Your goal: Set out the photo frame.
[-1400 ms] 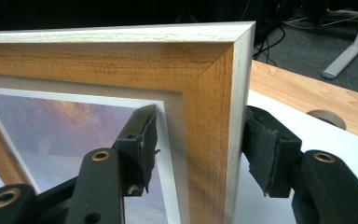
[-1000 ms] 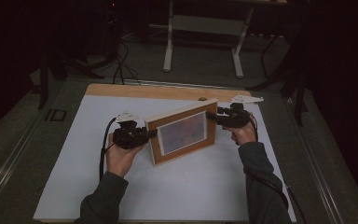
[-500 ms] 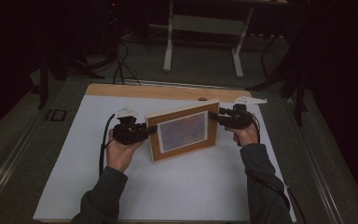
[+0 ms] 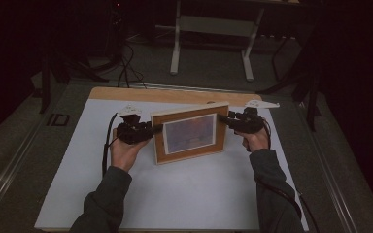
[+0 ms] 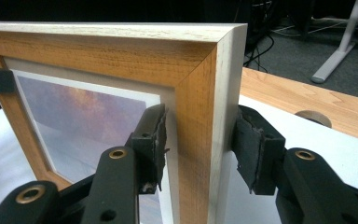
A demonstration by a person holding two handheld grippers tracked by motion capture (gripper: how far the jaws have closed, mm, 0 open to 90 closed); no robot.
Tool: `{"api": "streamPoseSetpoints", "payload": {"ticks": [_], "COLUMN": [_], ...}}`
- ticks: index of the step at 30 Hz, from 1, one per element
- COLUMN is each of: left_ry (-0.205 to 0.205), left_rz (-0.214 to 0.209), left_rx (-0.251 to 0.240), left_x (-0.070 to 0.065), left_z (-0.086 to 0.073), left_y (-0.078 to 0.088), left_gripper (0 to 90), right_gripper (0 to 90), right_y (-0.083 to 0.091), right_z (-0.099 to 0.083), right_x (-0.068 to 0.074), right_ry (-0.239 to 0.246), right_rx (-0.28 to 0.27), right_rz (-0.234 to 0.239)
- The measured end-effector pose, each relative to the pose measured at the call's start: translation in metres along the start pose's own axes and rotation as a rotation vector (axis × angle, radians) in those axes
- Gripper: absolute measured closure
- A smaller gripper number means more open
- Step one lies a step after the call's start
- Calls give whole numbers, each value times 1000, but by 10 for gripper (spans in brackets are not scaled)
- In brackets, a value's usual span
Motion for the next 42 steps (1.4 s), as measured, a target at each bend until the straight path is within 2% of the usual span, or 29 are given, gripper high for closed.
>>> {"api": "streamPoseSetpoints", "payload": {"ticks": [13,28,42], "left_ry": [28,36,58], "left_rz": [-7,-20,-32], "left_rx": [-33,-57,-88], "left_x": [7,17,24], "left_z": [4,7,18], "left_y": [-4,-5,-6], "left_gripper": [647,637,618], "right_gripper": [542,542,547], "right_y": [0,-3,-1], "right_z": [0,0,-1], "right_x": [1,4,6], "right_ry": [-23,-24,-41], "right_rx": [-16,-18,-33], "right_rz": [-10,-13,-5]}}
Point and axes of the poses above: each handheld gripper's, and its own axes: y roughly backward along the jaws, z roughly out of its top, x roughly to its left, the point moved 1 cm from there along -y, roughly forward along the jaws, and after that the axes turned 9 degrees about y, right-handed, at the moved point
